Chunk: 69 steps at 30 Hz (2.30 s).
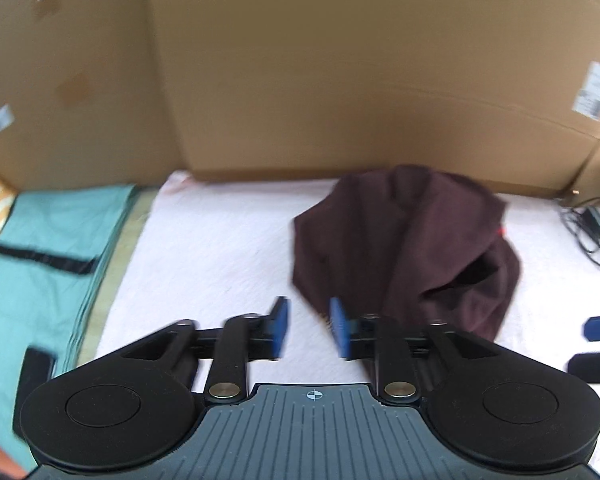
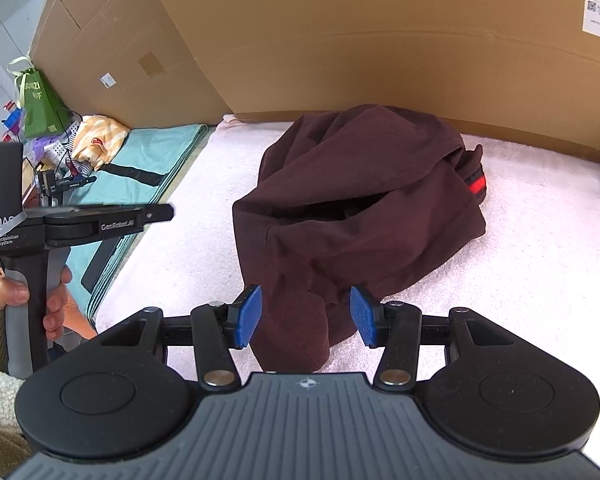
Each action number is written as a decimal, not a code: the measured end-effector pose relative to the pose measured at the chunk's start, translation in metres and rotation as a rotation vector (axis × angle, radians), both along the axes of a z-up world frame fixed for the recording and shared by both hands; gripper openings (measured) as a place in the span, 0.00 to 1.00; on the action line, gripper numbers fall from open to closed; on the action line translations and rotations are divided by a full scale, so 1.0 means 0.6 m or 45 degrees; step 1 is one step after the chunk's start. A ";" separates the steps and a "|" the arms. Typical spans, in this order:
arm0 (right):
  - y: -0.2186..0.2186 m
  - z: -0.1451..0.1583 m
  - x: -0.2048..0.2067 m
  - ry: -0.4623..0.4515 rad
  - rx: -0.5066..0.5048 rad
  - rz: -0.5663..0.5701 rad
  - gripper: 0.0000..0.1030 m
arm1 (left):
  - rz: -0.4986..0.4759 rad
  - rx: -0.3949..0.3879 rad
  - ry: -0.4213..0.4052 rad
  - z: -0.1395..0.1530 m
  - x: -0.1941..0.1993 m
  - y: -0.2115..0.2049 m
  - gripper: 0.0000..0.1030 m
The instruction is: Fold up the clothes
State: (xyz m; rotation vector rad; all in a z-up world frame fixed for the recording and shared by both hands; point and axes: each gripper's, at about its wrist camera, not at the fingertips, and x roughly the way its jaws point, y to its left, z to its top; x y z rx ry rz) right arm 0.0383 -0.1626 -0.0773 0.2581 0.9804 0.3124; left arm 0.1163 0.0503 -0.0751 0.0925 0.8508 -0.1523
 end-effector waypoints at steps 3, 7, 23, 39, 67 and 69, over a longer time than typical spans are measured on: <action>-0.001 0.000 -0.004 -0.001 0.001 -0.010 0.60 | -0.150 0.028 -0.067 0.010 0.011 -0.052 0.65; -0.009 -0.003 -0.012 0.003 0.001 -0.047 0.60 | -0.297 0.092 -0.093 -0.002 0.032 -0.120 0.65; -0.050 -0.018 -0.020 0.044 0.032 -0.199 0.61 | -0.526 0.454 -0.037 -0.112 0.068 -0.218 0.66; -0.045 -0.027 -0.010 0.070 0.031 -0.190 0.61 | -0.246 0.291 -0.066 -0.069 0.112 -0.165 0.05; 0.000 -0.024 0.015 0.049 -0.006 -0.063 0.61 | 0.328 0.171 0.034 -0.087 0.052 0.036 0.05; -0.001 -0.025 0.018 0.048 -0.009 -0.062 0.61 | 0.362 0.164 0.076 -0.106 0.049 0.046 0.05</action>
